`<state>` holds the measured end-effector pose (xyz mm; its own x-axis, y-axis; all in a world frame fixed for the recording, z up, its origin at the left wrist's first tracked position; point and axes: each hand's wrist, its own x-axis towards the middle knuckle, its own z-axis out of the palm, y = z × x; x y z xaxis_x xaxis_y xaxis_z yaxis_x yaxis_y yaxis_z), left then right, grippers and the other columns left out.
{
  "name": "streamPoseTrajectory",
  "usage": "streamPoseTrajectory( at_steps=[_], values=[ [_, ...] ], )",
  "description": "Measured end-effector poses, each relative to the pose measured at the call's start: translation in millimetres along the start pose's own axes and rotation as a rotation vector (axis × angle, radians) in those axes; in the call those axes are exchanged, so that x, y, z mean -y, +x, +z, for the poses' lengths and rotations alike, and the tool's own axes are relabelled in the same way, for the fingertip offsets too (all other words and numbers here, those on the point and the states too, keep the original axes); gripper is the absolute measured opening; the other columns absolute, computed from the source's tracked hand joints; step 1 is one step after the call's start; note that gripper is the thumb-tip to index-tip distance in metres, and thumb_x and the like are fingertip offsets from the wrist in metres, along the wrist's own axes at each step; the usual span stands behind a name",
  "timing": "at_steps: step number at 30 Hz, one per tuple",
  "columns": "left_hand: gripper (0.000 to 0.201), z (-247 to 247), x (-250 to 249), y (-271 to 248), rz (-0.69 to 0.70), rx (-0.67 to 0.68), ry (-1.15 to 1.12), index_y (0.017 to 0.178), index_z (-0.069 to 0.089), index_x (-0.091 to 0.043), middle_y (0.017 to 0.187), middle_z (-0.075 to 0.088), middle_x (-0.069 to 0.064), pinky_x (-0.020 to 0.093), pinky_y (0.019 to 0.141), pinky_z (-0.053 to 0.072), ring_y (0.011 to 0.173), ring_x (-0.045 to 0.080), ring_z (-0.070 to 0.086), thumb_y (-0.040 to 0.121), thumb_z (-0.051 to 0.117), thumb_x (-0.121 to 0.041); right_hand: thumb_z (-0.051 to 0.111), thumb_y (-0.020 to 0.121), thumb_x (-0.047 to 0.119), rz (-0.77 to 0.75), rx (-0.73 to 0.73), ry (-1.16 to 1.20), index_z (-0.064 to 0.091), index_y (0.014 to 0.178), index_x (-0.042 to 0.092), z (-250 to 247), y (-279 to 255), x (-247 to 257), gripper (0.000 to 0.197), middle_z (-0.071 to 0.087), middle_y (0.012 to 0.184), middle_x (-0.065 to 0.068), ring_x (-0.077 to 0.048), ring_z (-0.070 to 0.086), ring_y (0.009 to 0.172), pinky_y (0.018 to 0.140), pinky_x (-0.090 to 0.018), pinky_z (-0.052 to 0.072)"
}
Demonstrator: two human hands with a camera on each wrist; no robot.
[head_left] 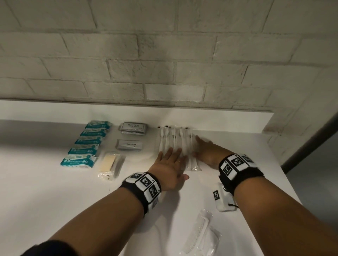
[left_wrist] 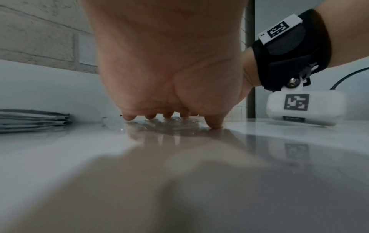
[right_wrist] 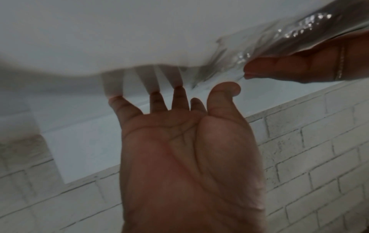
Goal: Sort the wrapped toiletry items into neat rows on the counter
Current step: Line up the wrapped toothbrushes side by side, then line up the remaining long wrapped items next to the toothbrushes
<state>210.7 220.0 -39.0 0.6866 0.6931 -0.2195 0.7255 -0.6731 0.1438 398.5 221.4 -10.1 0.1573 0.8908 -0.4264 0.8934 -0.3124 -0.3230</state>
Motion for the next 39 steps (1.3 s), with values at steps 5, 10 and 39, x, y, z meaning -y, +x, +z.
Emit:
streamPoseTrajectory(
  at_steps=[5, 10, 39],
  values=[
    [0.076, -9.7, 0.3, 0.6, 0.036, -0.038, 0.091, 0.154, 0.009, -0.025, 0.163, -0.002, 0.003, 0.048, 0.119, -0.002, 0.149, 0.029, -0.007, 0.092, 0.041, -0.056, 0.051, 0.096, 0.033, -0.005, -0.004, 0.071, -0.002, 0.154, 0.017, 3.6, -25.8, -15.8, 0.08, 0.021, 0.158, -0.011, -0.028, 0.027, 0.143, 0.116, -0.033, 0.023],
    [0.058, -22.3, -23.6, -20.4, 0.092, -0.199, 0.092, 0.143, 0.041, -0.019, 0.149, 0.038, 0.01, 0.042, 0.113, 0.027, 0.138, 0.032, 0.033, 0.09, 0.051, -0.041, 0.053, 0.094, 0.039, -0.014, -0.031, -0.035, 0.018, 0.153, 0.014, 13.7, -64.6, -39.9, 0.073, 0.025, 0.158, -0.004, -0.023, 0.026, 0.144, 0.118, -0.032, 0.02],
    [0.042, -4.4, -64.2, -143.4, 0.056, 0.097, 0.179, 0.129, 0.05, -0.037, 0.141, 0.039, -0.003, 0.04, 0.099, 0.041, 0.123, 0.025, 0.044, 0.09, 0.057, -0.023, 0.068, 0.079, 0.02, -0.065, 0.105, -0.359, 0.043, 0.074, 0.026, 102.8, -266.8, -32.7, 0.026, 0.052, 0.088, 0.004, -0.018, 0.052, 0.077, 0.055, -0.026, 0.036]
  ],
)
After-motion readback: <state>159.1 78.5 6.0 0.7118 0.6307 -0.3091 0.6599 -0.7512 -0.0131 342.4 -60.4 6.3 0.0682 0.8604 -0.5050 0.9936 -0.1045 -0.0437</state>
